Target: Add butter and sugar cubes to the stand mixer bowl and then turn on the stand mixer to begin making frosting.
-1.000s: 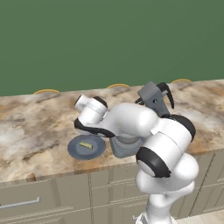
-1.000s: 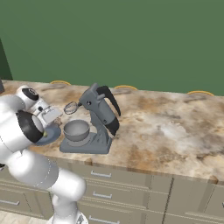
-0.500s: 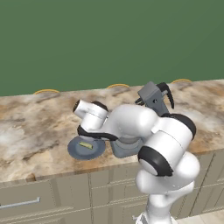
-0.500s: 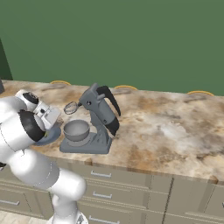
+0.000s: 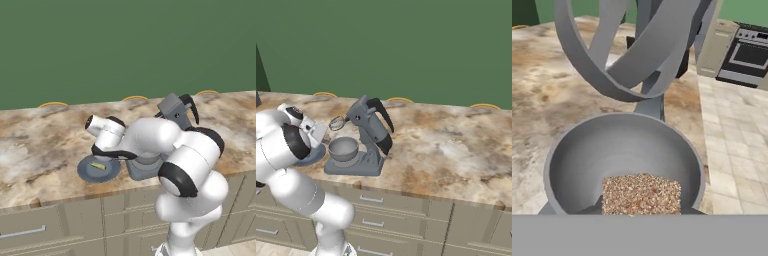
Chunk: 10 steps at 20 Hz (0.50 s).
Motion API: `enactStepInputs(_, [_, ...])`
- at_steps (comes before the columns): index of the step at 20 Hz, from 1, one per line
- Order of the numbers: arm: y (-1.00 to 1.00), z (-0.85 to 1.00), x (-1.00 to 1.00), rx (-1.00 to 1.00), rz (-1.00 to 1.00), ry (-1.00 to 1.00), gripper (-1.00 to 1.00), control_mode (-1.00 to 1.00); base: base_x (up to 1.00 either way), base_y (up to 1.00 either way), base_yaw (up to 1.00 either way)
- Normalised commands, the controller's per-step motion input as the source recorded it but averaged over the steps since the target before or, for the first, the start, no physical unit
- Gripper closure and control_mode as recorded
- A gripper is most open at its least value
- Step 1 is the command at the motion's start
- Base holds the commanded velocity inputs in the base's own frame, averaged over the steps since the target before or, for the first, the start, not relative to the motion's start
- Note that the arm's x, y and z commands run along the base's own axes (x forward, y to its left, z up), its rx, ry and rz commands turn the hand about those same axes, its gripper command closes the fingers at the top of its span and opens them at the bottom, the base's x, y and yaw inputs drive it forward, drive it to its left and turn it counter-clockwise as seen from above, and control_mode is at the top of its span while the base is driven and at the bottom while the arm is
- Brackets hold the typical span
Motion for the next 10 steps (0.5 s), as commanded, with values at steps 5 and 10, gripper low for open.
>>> enactStepInputs(5, [0.0,-0.06,0.0,0.0,-0.07,0.0,1.0,-1.0,0.0,0.0,0.0])
enactStepInputs(10, [-0.01,-0.23,0.0,-0.09,-0.04,-0.06,1.0,-1.0,0.0,0.0,0.0])
